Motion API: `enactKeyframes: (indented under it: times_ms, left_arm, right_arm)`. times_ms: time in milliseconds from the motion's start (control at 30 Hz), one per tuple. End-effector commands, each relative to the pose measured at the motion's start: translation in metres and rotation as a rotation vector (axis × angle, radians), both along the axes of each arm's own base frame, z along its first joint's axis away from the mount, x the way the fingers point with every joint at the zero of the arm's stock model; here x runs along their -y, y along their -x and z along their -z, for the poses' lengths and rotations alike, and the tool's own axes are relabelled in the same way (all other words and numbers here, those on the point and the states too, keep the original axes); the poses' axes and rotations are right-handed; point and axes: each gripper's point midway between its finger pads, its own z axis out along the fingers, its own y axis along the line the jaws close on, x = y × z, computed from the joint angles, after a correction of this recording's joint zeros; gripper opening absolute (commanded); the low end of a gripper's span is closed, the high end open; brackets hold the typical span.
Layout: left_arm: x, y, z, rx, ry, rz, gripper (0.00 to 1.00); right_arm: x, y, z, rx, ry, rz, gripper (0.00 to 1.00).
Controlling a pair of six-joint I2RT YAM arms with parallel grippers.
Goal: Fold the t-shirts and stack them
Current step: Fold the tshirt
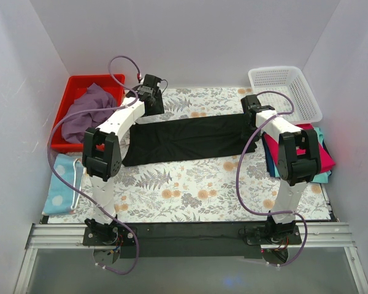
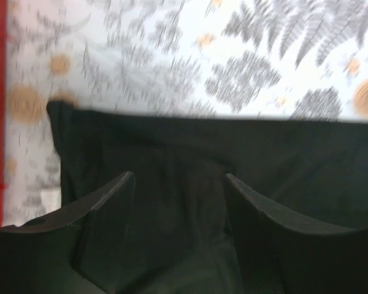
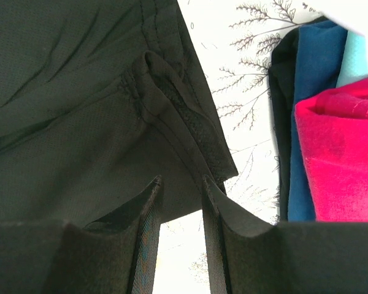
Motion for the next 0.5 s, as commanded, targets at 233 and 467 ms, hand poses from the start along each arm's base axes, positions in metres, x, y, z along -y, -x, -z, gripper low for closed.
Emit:
enactKeyframes:
  times_ms: [233, 467]
  left_arm:
    - [-0.013, 0.096, 0.064, -0.293, 0.098, -0.117, 0.59]
    - [-0.017, 0.066, 0.087, -0.331, 0.182, -0.175, 0.59]
  right_arm:
    - [-0.007, -0.007, -0.018, 0.058, -0.020, -0.014, 0.37]
    - [-0.013, -0.007, -0.012, 0.040, -0.023, -0.034, 0.37]
